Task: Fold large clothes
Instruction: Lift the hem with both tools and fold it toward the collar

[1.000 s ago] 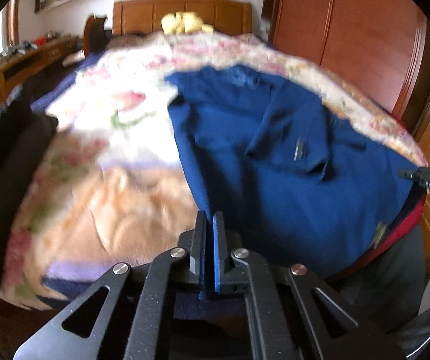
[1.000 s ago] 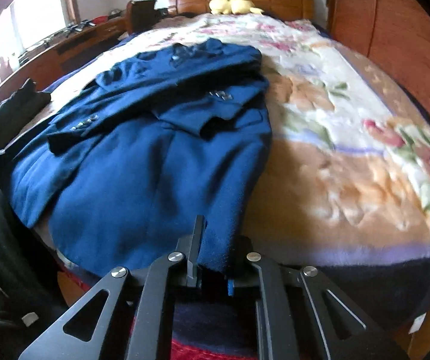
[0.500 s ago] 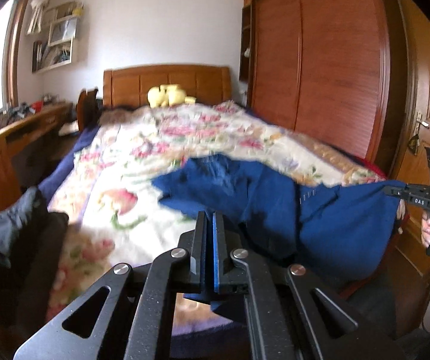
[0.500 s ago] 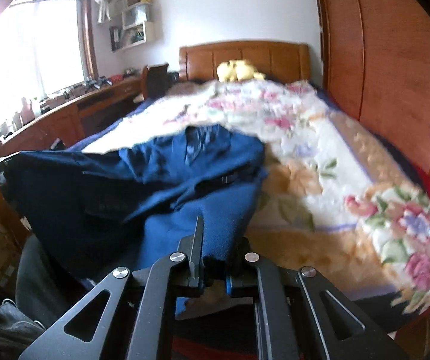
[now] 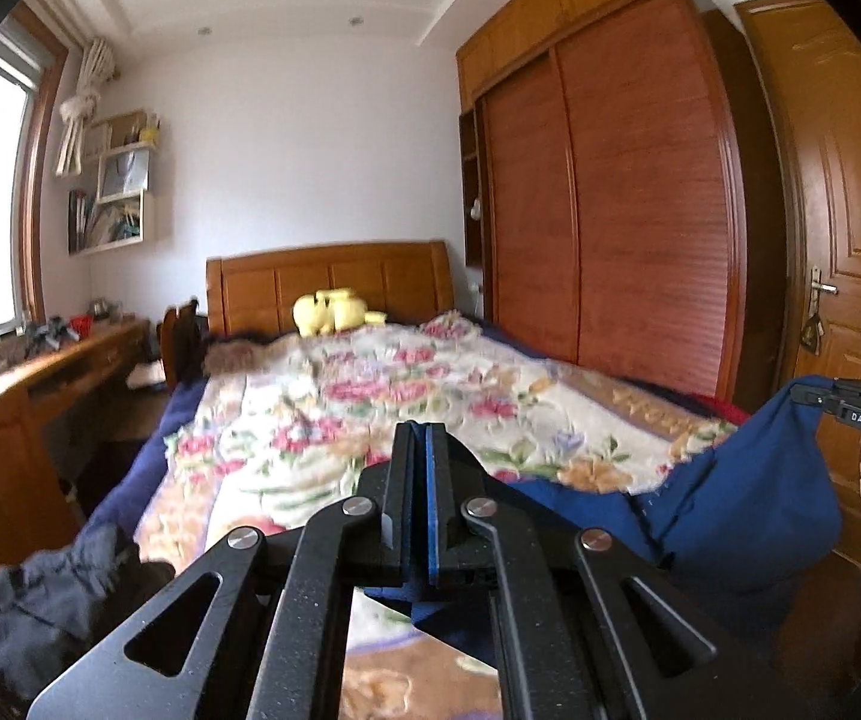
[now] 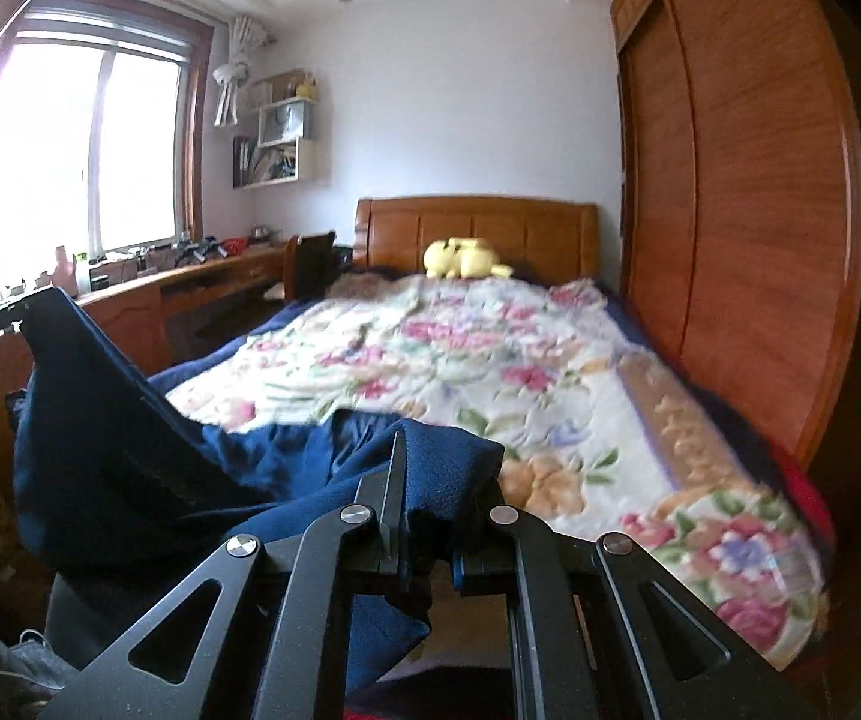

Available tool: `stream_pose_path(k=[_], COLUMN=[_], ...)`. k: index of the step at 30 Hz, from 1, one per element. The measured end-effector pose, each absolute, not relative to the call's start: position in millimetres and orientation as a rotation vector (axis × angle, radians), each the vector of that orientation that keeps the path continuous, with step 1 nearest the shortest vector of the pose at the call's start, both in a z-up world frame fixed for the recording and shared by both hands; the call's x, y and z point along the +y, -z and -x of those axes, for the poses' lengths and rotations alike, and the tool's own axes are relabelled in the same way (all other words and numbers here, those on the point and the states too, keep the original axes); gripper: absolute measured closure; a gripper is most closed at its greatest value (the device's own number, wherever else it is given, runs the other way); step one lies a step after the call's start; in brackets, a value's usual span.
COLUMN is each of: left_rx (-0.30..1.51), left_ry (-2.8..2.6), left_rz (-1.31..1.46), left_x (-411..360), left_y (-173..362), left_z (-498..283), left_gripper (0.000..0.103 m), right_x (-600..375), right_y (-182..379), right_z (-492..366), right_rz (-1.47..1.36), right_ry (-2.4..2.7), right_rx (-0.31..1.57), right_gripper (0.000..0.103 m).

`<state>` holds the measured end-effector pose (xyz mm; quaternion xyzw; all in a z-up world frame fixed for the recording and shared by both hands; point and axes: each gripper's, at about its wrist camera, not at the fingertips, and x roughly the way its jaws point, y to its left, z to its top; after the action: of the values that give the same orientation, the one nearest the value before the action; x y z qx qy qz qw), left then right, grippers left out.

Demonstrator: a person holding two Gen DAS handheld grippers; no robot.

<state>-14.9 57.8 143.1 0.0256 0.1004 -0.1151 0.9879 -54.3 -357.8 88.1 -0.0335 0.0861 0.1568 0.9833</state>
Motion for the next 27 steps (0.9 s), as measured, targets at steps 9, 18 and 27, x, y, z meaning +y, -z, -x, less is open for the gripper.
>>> stream_pose_path(k=[9, 18, 27], left_rx=[0.216, 0.428, 0.507], left_ry=[0.202, 0.117, 0.026], left_rz=[-0.071, -0.068, -0.049], left_x=[60.1, 75.0, 99.5], left_y=[-126.9, -36.3, -9.9], left_z=[-16.2, -132.1, -228.8], left_gripper=[0.100, 0.100, 0.100], right_x=[-359.6, -321.9, -296.1], right_y=[-79.7, -27.2, -36.7], right_z=[46.6, -73.2, -229.7], right_rz=[0.142, 0.175, 0.200], right_ry=[-0.259, -0.286, -0.241], right_rx=[0.190, 0.329, 0.378], right_gripper=[0.094, 0.094, 0.094])
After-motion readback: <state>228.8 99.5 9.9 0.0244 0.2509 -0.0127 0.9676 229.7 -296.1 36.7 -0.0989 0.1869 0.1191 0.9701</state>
